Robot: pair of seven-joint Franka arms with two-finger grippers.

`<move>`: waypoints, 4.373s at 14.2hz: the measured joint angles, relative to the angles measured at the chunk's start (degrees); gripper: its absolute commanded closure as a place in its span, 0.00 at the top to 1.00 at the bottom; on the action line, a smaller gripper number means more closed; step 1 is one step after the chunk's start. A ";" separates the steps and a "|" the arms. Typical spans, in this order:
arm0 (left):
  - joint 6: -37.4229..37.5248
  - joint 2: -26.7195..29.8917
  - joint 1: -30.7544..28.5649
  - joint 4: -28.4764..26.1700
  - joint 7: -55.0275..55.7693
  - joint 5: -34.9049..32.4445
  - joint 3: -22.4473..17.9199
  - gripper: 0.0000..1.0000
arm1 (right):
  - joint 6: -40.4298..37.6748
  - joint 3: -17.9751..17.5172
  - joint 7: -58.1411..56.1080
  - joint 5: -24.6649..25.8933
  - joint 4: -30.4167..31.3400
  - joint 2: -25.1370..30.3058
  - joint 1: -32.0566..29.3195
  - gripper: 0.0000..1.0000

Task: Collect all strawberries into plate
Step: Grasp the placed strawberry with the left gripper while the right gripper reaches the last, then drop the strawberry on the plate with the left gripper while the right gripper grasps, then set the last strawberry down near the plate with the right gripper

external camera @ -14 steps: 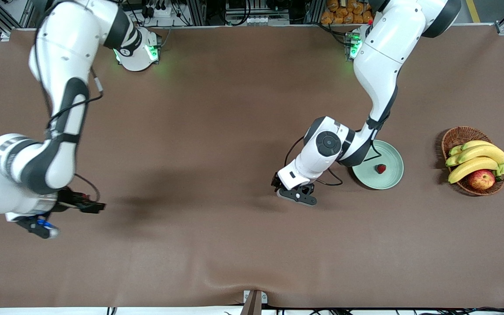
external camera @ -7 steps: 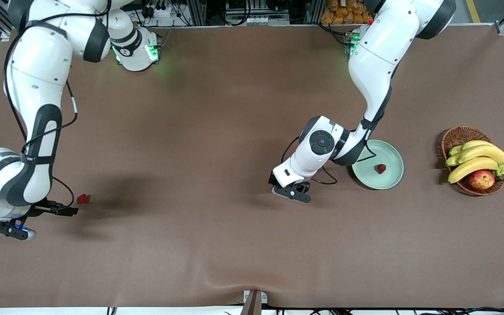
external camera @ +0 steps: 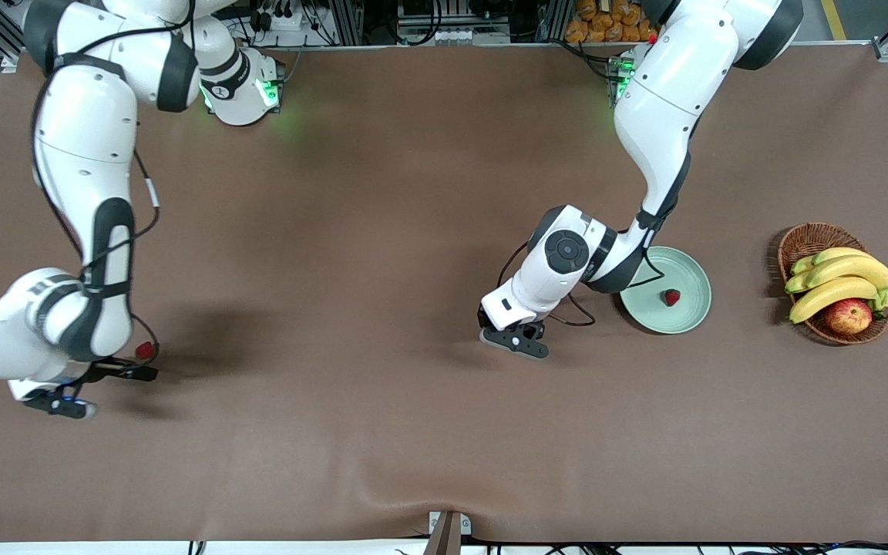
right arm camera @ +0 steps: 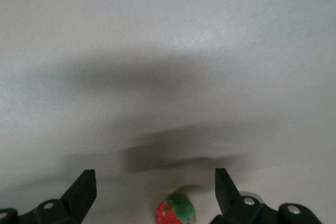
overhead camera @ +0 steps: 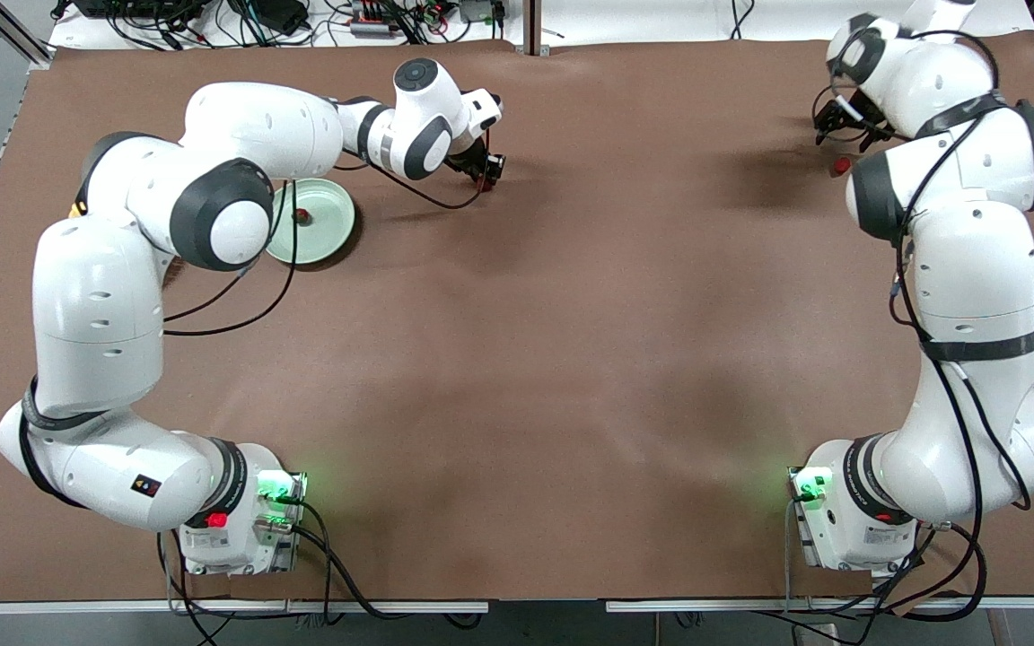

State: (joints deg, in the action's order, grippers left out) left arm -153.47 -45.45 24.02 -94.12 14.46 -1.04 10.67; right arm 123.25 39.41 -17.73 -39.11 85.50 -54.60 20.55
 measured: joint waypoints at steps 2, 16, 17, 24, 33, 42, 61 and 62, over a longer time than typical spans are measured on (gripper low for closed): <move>0.00 0.00 -0.03 0.18 0.00 0.00 -0.05 0.13 | 2.59 0.12 -0.31 0.01 3.27 0.03 2.34 1.00; 15.48 16.67 -14.38 -12.02 -11.23 -0.19 -0.49 0.11 | 1.29 1.76 -2.01 0.02 7.07 2.20 3.10 0.36; 15.48 17.98 -15.05 -14.40 -11.41 -0.19 -0.46 0.11 | 1.28 1.81 -2.01 0.02 7.11 2.21 3.10 0.20; 15.40 24.55 -18.67 -25.74 -11.42 -0.19 -0.45 0.13 | -1.53 3.37 -3.82 0.00 7.01 3.41 3.23 0.02; 15.15 24.31 -26.46 -27.62 -19.99 -0.19 -0.51 0.72 | -11.77 9.41 -4.96 -1.36 -1.90 5.02 13.34 0.02; 13.92 23.03 -26.25 -25.65 -19.98 -0.19 0.17 1.00 | -11.33 7.78 -1.77 -10.40 -6.11 4.71 29.22 0.02; 13.93 22.83 -23.10 -17.47 -15.95 -0.19 3.61 1.00 | 20.55 -18.94 42.17 -8.90 -18.63 -6.45 36.79 0.39; 13.93 22.61 -22.97 -17.02 -14.37 -0.19 4.60 1.00 | 21.09 -18.95 42.43 -8.83 -18.99 -6.88 37.23 0.48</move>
State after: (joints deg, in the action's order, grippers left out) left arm -139.54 -22.84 1.05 -111.14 0.09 -1.23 15.26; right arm 144.34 20.46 24.70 -47.94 66.51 -61.48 57.78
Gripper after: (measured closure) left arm 0.000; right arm 0.670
